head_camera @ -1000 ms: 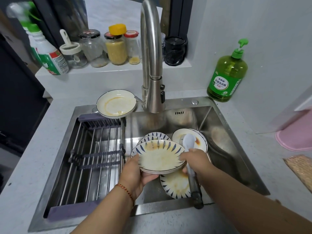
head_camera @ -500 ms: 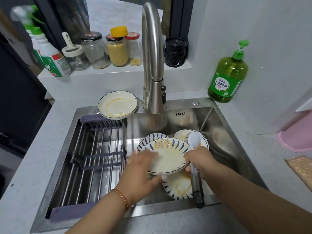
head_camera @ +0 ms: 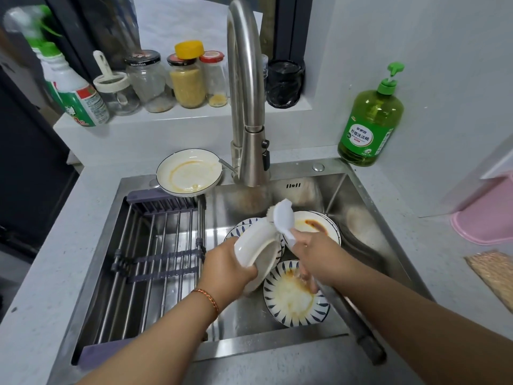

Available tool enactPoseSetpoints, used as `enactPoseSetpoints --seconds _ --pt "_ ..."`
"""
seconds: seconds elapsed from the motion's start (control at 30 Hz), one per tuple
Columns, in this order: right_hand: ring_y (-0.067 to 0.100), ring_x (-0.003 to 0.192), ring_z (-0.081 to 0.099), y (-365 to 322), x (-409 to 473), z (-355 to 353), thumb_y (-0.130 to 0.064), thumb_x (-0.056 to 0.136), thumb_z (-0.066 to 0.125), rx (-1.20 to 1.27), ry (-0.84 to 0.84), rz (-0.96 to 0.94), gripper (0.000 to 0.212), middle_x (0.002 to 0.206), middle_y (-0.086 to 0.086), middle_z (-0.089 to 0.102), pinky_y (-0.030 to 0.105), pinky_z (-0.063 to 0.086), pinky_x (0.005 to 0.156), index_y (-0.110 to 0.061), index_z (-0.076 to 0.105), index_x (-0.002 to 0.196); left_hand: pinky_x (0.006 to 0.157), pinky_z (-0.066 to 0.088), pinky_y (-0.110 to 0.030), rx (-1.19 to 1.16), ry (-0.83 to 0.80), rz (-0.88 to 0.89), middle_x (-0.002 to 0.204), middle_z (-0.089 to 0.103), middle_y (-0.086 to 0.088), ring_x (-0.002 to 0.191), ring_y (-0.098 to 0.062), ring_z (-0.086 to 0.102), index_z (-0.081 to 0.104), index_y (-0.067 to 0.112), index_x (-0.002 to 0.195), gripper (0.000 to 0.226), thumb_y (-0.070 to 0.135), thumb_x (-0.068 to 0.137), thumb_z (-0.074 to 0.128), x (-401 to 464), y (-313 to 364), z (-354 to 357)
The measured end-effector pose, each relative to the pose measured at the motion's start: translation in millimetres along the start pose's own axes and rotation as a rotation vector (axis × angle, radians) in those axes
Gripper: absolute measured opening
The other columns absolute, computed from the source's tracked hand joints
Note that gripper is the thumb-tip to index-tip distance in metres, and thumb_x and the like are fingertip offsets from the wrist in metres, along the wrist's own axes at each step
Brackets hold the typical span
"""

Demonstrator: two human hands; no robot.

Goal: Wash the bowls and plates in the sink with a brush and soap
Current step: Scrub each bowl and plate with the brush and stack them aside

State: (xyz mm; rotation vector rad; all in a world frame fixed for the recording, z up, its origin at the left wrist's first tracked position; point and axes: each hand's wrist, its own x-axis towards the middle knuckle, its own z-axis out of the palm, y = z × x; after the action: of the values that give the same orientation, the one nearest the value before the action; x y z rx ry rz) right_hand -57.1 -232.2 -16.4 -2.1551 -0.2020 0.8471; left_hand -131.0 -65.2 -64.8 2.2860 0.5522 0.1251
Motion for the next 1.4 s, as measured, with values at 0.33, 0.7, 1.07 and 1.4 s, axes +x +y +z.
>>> enactPoseSetpoints --seconds 0.33,0.7,1.07,1.4 --pt "0.013 0.032 0.054 -20.2 -17.9 -0.8 -0.028 0.100 0.036 -0.304 -0.060 -0.054 0.049 0.070 0.004 0.054 0.021 0.043 0.039 -0.036 0.028 0.148 0.058 0.041 -0.010 -0.313 -0.056 -0.098 0.077 0.062 0.018 0.071 -0.001 0.057 0.060 0.029 0.082 0.037 0.009 0.059 0.080 6.8 -4.0 -5.6" --pt "0.006 0.035 0.052 -29.5 -16.7 8.7 -0.028 0.099 0.037 -0.320 -0.102 -0.091 0.048 0.074 -0.004 0.050 0.021 0.051 0.049 -0.032 0.032 0.147 0.075 0.056 -0.034 -0.361 -0.056 -0.145 0.085 0.071 0.002 0.081 -0.019 0.066 0.066 0.024 0.085 0.040 0.021 0.046 0.071 9.8 -10.0 -8.9" --pt "0.012 0.053 0.050 -36.9 -31.6 12.3 -0.026 0.100 0.038 -0.526 -0.155 -0.218 0.050 0.074 -0.008 0.040 0.022 0.042 0.051 -0.032 0.028 0.148 0.071 0.056 -0.035 -0.433 -0.079 -0.136 0.081 0.073 -0.001 0.076 -0.018 0.066 0.067 0.020 0.082 0.035 0.017 0.047 0.071 5.2 -8.4 -9.9" --pt "0.018 0.031 0.050 7.1 7.2 -7.6 -0.025 0.100 0.045 0.076 -0.048 0.098 0.035 0.065 0.007 0.065 0.029 0.049 0.043 -0.014 0.049 0.133 0.069 0.053 -0.032 -0.735 0.063 -0.190 0.088 0.069 -0.001 0.081 -0.021 0.064 0.063 0.019 0.088 0.039 -0.007 0.066 0.081 -3.7 -9.2 -19.4"
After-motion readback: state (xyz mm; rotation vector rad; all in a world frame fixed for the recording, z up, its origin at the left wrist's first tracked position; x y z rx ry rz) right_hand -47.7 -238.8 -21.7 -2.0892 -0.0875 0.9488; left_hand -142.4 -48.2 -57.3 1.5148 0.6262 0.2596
